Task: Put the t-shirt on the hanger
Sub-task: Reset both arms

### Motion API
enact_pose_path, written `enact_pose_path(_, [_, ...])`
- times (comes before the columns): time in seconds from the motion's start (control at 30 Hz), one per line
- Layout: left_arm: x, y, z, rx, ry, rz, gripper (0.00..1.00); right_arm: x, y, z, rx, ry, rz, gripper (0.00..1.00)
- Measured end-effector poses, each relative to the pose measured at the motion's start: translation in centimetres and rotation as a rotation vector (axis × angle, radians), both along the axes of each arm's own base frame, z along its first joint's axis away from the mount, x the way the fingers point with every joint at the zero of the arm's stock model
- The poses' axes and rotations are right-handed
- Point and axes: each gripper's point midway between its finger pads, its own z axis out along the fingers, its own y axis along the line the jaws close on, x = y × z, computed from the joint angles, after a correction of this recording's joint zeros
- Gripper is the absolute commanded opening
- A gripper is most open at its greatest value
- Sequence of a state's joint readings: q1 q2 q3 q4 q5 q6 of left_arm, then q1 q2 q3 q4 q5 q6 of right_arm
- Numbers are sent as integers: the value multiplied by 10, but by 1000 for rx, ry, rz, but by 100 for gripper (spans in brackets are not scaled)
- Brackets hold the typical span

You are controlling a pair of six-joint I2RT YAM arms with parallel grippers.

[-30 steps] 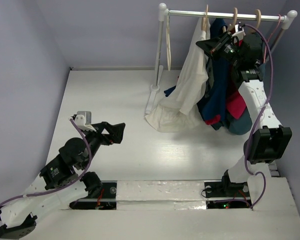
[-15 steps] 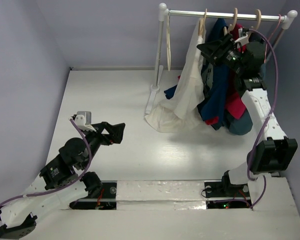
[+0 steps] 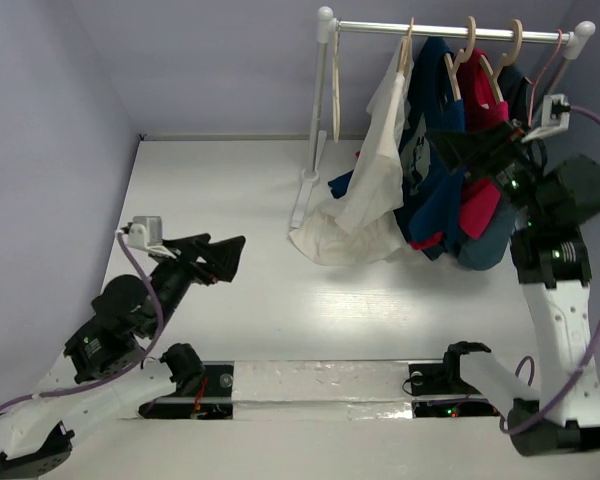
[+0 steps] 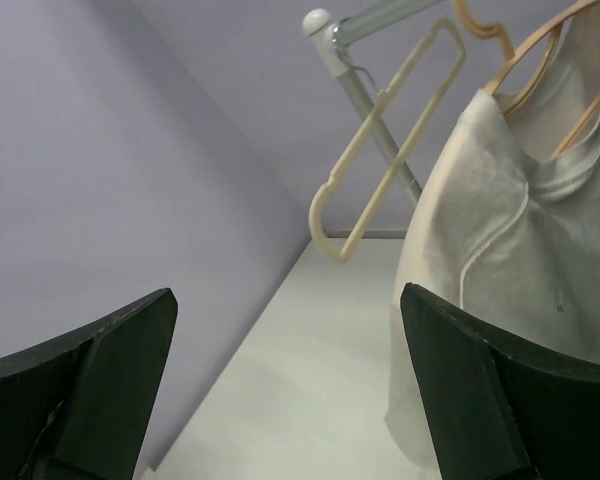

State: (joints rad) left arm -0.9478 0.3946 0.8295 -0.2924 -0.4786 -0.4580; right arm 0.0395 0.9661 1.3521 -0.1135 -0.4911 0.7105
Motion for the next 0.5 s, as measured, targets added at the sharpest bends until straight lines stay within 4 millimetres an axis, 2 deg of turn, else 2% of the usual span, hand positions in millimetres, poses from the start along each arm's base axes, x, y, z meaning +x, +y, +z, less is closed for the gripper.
enact_pose_path(0.1, [-8,5,53,-93,-85,-25,99,-45,-2,-4,-28,-56,-3,100])
enact_pose_path(0.2, [-20,17,102,-185,-181,-41,99,-103,-7,-6,-52,-155,-26,100])
enact_pose_path(0.23, [-24,21,113,-209,-207,-43,99,-112,-10,-15,-60,-157,-49,100])
enact_pose_path(0.27, [-27,25,123,-230,-230,-43,99,-143,-14,-9,-58,-229,-68,100])
enact_pose_path(0.33, [-30,31,129,-249,-254,-41,99,-182,-22,-9,-58,-320,-115,100])
enact_pose_path(0.4, [-30,30,126,-249,-261,-39,99,-206,-33,-14,-48,-380,-179,100])
enact_pose_path(0.43, [-28,29,120,-241,-254,-38,99,-212,-37,-17,-46,-396,-206,100])
enact_pose_path(0.5, [-23,22,103,-207,-226,-37,99,-208,-44,-28,-50,-377,-250,100])
